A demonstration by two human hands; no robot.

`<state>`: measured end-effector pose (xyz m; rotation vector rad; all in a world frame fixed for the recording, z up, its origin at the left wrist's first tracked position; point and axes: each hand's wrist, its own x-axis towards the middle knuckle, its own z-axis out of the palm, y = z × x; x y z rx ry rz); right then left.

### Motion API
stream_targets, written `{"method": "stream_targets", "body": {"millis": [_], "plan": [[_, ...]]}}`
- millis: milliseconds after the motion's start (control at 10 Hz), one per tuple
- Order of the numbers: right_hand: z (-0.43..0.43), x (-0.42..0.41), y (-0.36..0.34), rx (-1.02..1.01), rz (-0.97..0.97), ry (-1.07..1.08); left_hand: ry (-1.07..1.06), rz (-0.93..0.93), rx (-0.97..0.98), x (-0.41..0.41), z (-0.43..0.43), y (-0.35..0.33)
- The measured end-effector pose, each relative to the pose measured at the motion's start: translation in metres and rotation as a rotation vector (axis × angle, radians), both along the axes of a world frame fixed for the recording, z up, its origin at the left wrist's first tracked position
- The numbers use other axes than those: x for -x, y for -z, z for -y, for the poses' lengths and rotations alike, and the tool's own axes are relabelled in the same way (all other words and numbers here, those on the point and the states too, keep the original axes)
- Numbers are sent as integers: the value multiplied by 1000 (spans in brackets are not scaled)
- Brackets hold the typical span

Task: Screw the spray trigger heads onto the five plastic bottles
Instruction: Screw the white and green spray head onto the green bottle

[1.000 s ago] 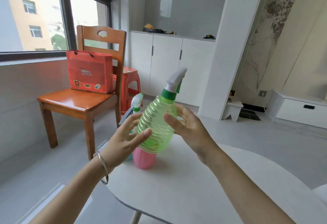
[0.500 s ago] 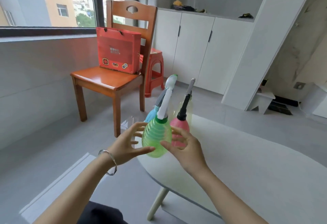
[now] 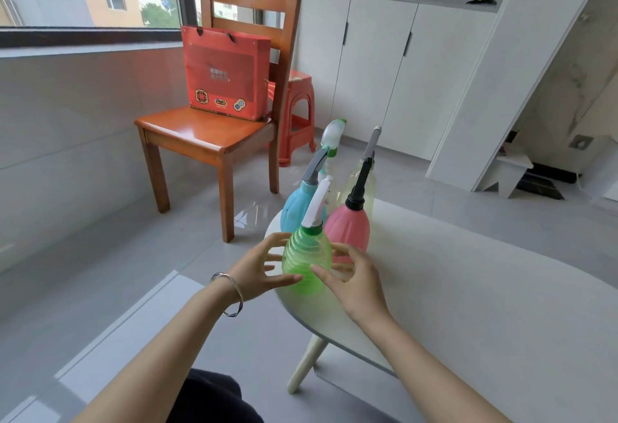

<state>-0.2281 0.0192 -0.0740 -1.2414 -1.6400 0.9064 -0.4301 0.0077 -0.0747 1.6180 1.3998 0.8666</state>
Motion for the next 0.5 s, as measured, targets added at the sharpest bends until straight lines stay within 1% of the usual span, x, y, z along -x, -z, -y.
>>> {"method": "stream_targets", "body": {"millis": [100,400,500], "plan": [[-2,1,0,12,4,3,-21,-9,11,1,-2,0],[-5,0,1,22,-2,7,-21,68,17,-4,-4,4],[-6,1,2,10,12,13,-26,45,3,-3,-4,4]]}}
